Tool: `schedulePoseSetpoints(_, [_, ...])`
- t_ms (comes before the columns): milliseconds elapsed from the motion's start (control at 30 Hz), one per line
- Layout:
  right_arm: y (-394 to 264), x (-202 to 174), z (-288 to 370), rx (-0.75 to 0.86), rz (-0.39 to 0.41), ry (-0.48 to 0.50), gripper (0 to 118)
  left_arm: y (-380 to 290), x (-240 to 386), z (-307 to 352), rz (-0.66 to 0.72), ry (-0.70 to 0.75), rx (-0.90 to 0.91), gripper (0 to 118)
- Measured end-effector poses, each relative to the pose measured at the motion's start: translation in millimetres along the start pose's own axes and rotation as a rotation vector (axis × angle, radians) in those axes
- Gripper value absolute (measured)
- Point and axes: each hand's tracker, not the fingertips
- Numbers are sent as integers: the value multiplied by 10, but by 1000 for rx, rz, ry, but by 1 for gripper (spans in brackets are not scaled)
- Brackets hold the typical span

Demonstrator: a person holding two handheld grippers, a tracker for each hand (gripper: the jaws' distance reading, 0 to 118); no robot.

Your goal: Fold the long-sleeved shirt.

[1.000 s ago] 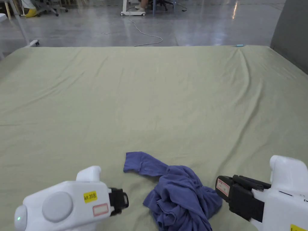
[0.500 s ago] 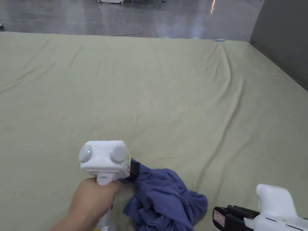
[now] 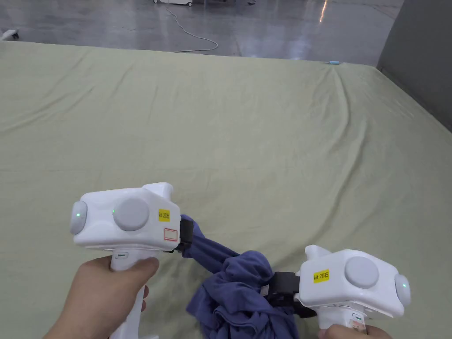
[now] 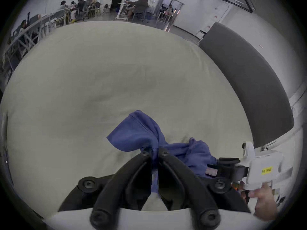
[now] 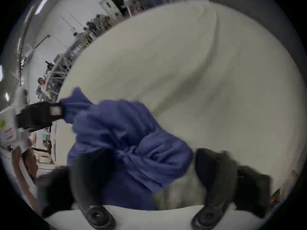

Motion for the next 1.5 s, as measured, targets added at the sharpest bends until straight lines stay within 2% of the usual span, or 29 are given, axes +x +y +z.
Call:
schedulePoseSetpoints(33, [-17, -40, 148, 47, -29, 26, 14, -11, -35, 49, 33, -22, 0, 0])
schedulePoseSetpoints(100, [-10, -175, 420, 109, 81, -47, 13, -6, -123, 196, 92, -58, 17, 0])
schedulePoseSetpoints(267, [6, -650, 1459, 305, 228, 107, 9, 211, -221, 1019, 167, -109, 196, 0])
schedulePoseSetpoints(367, [103, -1040, 2160, 444, 364, 118, 9, 443, -210, 1701, 186, -150, 356, 0])
schedulePoseSetpoints(500, [431, -1603, 2927, 538, 453, 169, 8, 923, -214, 2530, 216, -170, 567, 0])
schedulePoseSetpoints(567, [692, -1992, 3254, 582, 539, 137, 8, 1248, -148, 2892, 188, -143, 665, 0])
schedulePoseSetpoints(700, [1379, -2679, 3688, 659, 635, 30, 8, 1986, -40, 3358, 187, -148, 699, 0])
schedulePoseSetpoints(733, [1575, -2818, 3754, 672, 642, -8, 7, 2162, -3, 3456, 173, -118, 718, 0])
schedulePoseSetpoints(767, [1755, -2953, 3795, 675, 612, -35, 7, 2329, 37, 3548, 154, -87, 741, 0])
schedulePoseSetpoints(900, [2321, -3315, 3774, 662, 593, -90, 7, 2788, 204, 3709, 83, 39, 790, 0])
schedulePoseSetpoints(933, [2437, -3393, 3762, 672, 565, -121, 7, 2898, 227, 3711, 97, 34, 770, 0])
schedulePoseSetpoints(1000, [2604, -3531, 3722, 692, 560, -189, 7, 3072, 227, 3710, 125, 29, 757, 0])
schedulePoseSetpoints(1033, [2683, -3590, 3704, 681, 571, -173, 7, 3143, 178, 3694, 148, 25, 752, 0])
schedulePoseSetpoints(1100, [2748, -3676, 3647, 683, 564, -207, 7, 3213, 147, 3657, 185, 31, 760, 0])
schedulePoseSetpoints(1167, [2737, -3705, 3511, 672, 604, -228, 7, 3259, 69, 3556, 192, 30, 754, 0])
schedulePoseSetpoints(1333, [2713, -3400, 2723, 567, 647, -296, 7, 3080, -176, 2958, 155, 108, 646, 0])
schedulePoseSetpoints(1500, [2499, -2711, 1424, 395, 597, -324, 7, 2605, -571, 1853, 169, 168, 378, 0])
